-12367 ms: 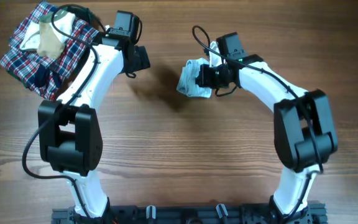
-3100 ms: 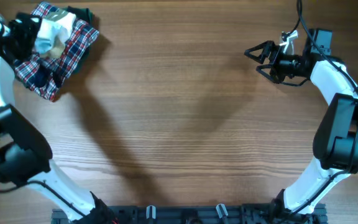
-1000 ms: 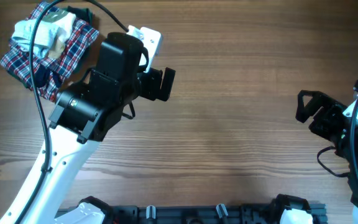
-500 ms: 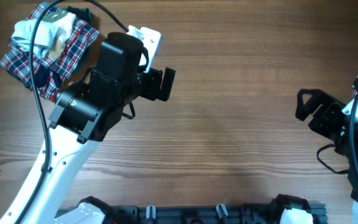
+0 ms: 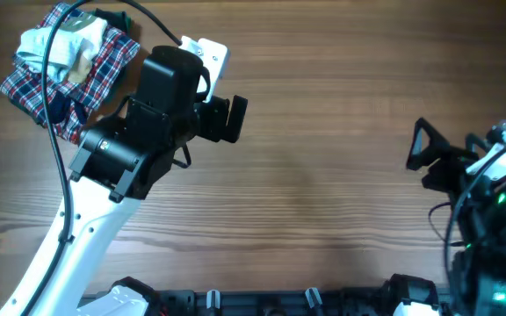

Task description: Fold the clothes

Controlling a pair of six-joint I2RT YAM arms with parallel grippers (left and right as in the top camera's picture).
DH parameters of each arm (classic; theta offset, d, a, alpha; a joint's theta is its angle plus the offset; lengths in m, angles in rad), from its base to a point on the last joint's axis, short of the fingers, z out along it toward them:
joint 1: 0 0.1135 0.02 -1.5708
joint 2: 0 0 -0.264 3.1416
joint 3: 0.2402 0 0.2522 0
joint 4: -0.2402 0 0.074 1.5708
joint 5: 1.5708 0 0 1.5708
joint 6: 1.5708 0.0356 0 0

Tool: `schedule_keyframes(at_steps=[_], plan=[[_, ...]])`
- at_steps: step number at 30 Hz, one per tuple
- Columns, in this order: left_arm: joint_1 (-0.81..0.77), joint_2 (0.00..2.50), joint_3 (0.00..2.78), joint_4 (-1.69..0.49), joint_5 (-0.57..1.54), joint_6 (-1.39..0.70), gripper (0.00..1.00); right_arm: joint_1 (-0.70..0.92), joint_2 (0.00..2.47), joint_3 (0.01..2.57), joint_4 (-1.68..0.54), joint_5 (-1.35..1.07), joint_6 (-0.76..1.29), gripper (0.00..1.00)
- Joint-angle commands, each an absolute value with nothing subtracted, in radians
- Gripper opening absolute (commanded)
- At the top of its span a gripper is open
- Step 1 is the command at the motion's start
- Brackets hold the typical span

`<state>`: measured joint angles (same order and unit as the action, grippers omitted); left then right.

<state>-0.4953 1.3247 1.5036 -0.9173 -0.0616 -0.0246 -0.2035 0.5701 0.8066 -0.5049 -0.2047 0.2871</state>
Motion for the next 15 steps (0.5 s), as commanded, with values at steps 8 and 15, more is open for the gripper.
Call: schedule_keyframes(at_steps=[8, 15], plan=[[-0.490, 1.329, 1.498, -0.915, -0.073, -0.038, 1.00, -0.136, 0.165, 0.224, 0.060, -0.322, 0.233, 1.00], [-0.490, 1.329, 1.498, -0.915, -0.073, -0.038, 1.00, -0.039, 0.037, 0.115, 0.090, -0.262, 0.195, 1.00]])
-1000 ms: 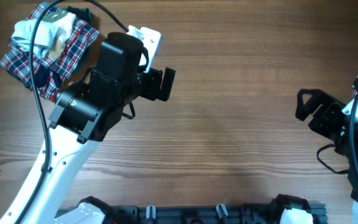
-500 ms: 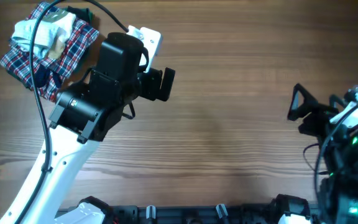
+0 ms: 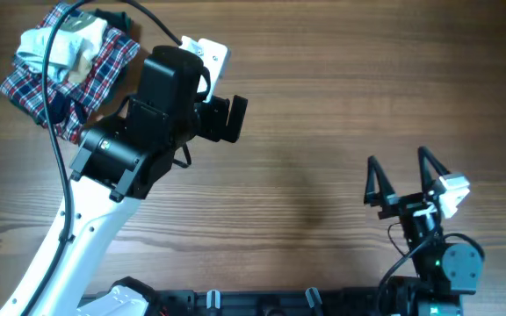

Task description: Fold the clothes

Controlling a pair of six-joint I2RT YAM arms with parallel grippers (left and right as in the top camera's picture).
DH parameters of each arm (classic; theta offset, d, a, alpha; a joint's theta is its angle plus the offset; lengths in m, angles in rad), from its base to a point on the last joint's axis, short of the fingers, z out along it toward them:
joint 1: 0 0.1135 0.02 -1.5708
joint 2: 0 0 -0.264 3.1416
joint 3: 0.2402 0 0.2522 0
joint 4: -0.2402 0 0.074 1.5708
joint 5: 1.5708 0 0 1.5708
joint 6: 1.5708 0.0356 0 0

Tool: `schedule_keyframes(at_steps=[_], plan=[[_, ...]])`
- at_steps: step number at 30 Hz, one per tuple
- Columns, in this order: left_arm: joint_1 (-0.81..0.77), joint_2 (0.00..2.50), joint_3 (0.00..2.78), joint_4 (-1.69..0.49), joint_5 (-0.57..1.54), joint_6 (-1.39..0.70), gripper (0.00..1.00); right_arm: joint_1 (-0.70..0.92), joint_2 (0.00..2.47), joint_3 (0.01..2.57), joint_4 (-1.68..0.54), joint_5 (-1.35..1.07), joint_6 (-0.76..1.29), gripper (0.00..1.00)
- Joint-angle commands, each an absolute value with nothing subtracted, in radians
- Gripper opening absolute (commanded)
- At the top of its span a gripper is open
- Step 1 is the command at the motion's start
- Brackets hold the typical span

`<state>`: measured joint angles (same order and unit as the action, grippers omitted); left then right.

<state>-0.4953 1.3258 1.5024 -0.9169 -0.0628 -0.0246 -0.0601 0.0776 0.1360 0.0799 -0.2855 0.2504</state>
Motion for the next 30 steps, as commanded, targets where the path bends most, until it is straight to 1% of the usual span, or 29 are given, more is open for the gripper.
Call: schedule_keyframes(at_steps=[1, 6, 17, 22, 30], plan=[[-0.490, 1.329, 1.498, -0.915, -0.073, -0.038, 1.00, -0.030, 0.024, 0.111, 0.091, -0.253, 0.166, 1.00], [-0.490, 1.329, 1.498, -0.915, -0.073, -0.038, 1.00, 0.003, 0.003, 0.109, 0.101, -0.152, 0.160, 1.00], [-0.490, 1.329, 1.498, -0.915, -0.073, -0.038, 1.00, 0.006, 0.003, 0.007, 0.104, -0.157, 0.160, 1.00], [-0.490, 1.329, 1.498, -0.915, -0.073, -0.038, 1.00, 0.006, 0.003, 0.005, 0.011, -0.157, 0.161, 1.00], [-0.490, 1.329, 1.498, -0.915, -0.073, -0.038, 1.00, 0.006, 0.005, 0.005, 0.012, -0.156, 0.160, 1.00]])
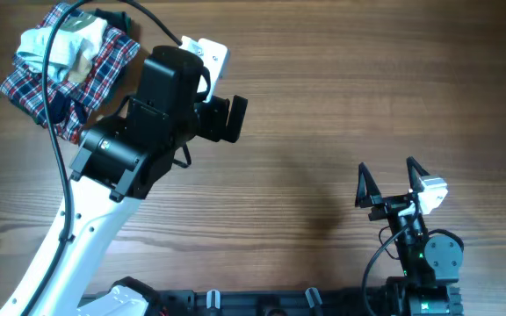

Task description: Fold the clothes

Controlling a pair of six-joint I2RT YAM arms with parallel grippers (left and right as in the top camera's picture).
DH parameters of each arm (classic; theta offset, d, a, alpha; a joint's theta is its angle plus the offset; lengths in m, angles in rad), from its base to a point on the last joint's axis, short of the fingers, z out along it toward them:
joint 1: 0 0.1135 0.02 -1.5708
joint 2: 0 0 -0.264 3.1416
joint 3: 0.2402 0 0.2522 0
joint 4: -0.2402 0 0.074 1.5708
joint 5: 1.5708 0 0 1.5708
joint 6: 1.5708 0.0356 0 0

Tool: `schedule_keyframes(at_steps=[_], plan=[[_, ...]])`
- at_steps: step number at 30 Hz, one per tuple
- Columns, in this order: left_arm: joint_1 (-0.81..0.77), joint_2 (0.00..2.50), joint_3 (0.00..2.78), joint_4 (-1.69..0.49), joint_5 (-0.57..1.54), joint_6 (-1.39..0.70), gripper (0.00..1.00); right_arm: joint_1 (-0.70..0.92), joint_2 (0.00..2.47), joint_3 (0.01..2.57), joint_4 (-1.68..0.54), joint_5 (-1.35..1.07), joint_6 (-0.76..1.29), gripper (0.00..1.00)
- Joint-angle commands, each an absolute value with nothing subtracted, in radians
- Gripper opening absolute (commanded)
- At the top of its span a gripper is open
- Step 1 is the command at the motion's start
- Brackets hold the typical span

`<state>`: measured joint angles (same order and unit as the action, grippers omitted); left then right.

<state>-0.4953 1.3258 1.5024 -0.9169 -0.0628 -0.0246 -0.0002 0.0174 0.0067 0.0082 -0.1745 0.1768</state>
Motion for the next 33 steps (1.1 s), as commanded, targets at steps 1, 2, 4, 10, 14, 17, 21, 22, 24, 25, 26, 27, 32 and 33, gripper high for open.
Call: schedule_keyframes(at_steps=[1, 2, 4, 10, 14, 17, 21, 22, 24, 25, 26, 27, 32, 33], plan=[[-0.490, 1.329, 1.498, -0.915, -0.073, -0.038, 1.00, 0.006, 0.005, 0.005, 0.012, -0.156, 0.160, 1.00], [-0.490, 1.329, 1.498, -0.915, -0.073, -0.038, 1.00, 0.006, 0.005, 0.005, 0.012, -0.156, 0.160, 1.00], [-0.490, 1.329, 1.498, -0.915, -0.073, -0.038, 1.00, 0.006, 0.005, 0.005, 0.012, -0.156, 0.160, 1.00], [-0.490, 1.329, 1.498, -0.915, -0.073, -0.038, 1.00, 0.006, 0.005, 0.005, 0.012, -0.156, 0.160, 1.00], [-0.490, 1.329, 1.498, -0.920, -0.073, -0.038, 1.00, 0.006, 0.005, 0.005, 0.012, -0.157, 0.160, 1.00], [-0.490, 1.329, 1.498, -0.965, -0.073, -0.038, 1.00, 0.006, 0.005, 0.005, 0.012, -0.156, 0.160, 1.00], [-0.490, 1.328, 1.494, -0.971, -0.060, -0.038, 1.00, 0.006, 0.005, 0.005, 0.012, -0.156, 0.160, 1.00], [-0.490, 1.317, 1.484, -0.972, -0.060, -0.038, 1.00, 0.006, 0.005, 0.005, 0.012, -0.156, 0.160, 1.00], [-0.486, 1.282, 1.433, -0.969, -0.056, -0.038, 1.00, 0.006, 0.005, 0.005, 0.012, -0.156, 0.160, 1.00], [-0.480, 1.258, 1.399, -0.968, -0.049, -0.038, 1.00, 0.006, 0.005, 0.005, 0.012, -0.156, 0.160, 1.00], [-0.470, 1.222, 1.342, -0.958, -0.034, -0.038, 1.00, 0.006, 0.005, 0.005, 0.012, -0.156, 0.160, 1.00], [-0.454, 1.179, 1.265, -0.929, -0.012, -0.039, 1.00, 0.006, 0.005, 0.005, 0.012, -0.156, 0.160, 1.00], [-0.359, 0.933, 0.822, -0.559, 0.079, -0.038, 1.00, 0.006, 0.005, 0.005, 0.012, -0.156, 0.160, 1.00], [-0.347, 0.879, 0.728, -0.472, 0.081, -0.038, 1.00, 0.006, 0.005, 0.005, 0.012, -0.157, 0.160, 1.00]])
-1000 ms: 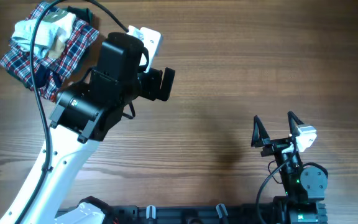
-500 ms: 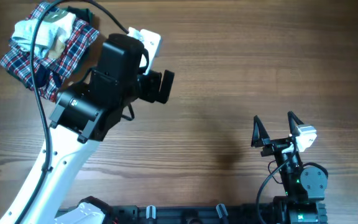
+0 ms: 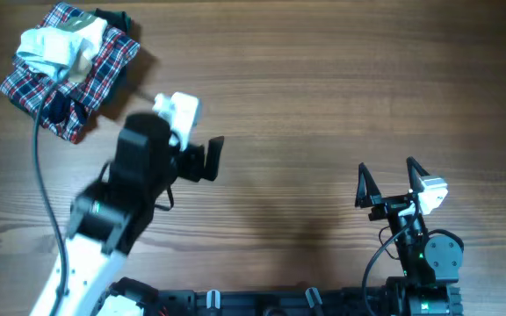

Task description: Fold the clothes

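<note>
The clothes (image 3: 67,61) lie bunched in the far left corner: a red, white and blue plaid garment with a white and cream piece on top and something dark at its edge. My left gripper (image 3: 207,160) hangs over bare wood right of and nearer than the pile, blurred, with nothing seen in it. Near the front right, my right gripper (image 3: 386,183) is open and holds nothing, its two black fingers (image 3: 364,186) spread wide.
The wooden table (image 3: 323,96) fills the view. A black cable (image 3: 40,167) runs from the pile's near edge down along the left arm. A black rail (image 3: 262,303) lines the front edge.
My left arm has moved toward the front of the table and a little left, away from the pile of clothes, which now shows in full. The right arm has not moved.
My right gripper was first at the right edge, then stood open at the front right, then shifted slightly and stayed. My left arm stayed beside the pile through the earlier moments and now sits nearer the front. The clothes have not changed.
</note>
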Controlling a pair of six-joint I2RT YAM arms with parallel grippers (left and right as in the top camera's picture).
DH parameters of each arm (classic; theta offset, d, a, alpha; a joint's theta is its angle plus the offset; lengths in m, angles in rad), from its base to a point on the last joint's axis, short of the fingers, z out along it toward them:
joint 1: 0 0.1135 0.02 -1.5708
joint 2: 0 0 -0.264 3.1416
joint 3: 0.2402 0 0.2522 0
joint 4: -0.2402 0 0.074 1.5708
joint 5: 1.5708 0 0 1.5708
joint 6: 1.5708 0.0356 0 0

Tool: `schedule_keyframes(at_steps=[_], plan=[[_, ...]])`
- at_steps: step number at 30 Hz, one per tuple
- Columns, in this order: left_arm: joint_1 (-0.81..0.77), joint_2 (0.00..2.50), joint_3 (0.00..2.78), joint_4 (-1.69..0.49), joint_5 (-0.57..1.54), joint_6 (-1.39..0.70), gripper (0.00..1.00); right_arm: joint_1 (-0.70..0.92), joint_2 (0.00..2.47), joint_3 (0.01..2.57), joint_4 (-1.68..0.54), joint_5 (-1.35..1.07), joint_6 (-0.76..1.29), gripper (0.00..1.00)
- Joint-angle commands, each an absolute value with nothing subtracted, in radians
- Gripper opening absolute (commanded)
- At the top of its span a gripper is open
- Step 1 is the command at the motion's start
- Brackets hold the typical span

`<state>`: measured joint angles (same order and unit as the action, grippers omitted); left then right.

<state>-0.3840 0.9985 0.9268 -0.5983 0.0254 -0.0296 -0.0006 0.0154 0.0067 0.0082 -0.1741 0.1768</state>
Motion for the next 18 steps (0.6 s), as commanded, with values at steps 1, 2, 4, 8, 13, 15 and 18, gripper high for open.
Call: schedule_keyframes(at_steps=[1, 2, 4, 8, 13, 15, 18], plan=[[-0.337, 0.823, 0.640, -0.392, 0.081, -0.038, 1.00, 0.006, 0.005, 0.005, 0.012, -0.156, 0.160, 1.00], [-0.327, 0.768, 0.560, -0.324, 0.081, -0.038, 1.00, 0.006, 0.005, 0.005, 0.012, -0.156, 0.160, 1.00], [-0.311, 0.660, 0.414, -0.207, 0.081, -0.038, 1.00, 0.006, 0.005, 0.005, 0.012, -0.156, 0.160, 1.00], [-0.279, 0.437, 0.202, -0.085, 0.081, -0.038, 1.00, 0.006, 0.005, 0.005, 0.012, -0.156, 0.160, 1.00], [-0.196, 0.257, 0.138, -0.067, 0.082, -0.038, 1.00, 0.006, 0.005, 0.005, 0.012, -0.156, 0.160, 1.00], [-0.162, 0.206, 0.135, -0.068, 0.082, -0.038, 1.00, 0.006, 0.005, 0.005, 0.012, -0.156, 0.160, 1.00], [-0.127, 0.151, 0.130, -0.072, 0.082, -0.038, 1.00, 0.006, 0.005, 0.005, 0.012, -0.156, 0.160, 1.00]])
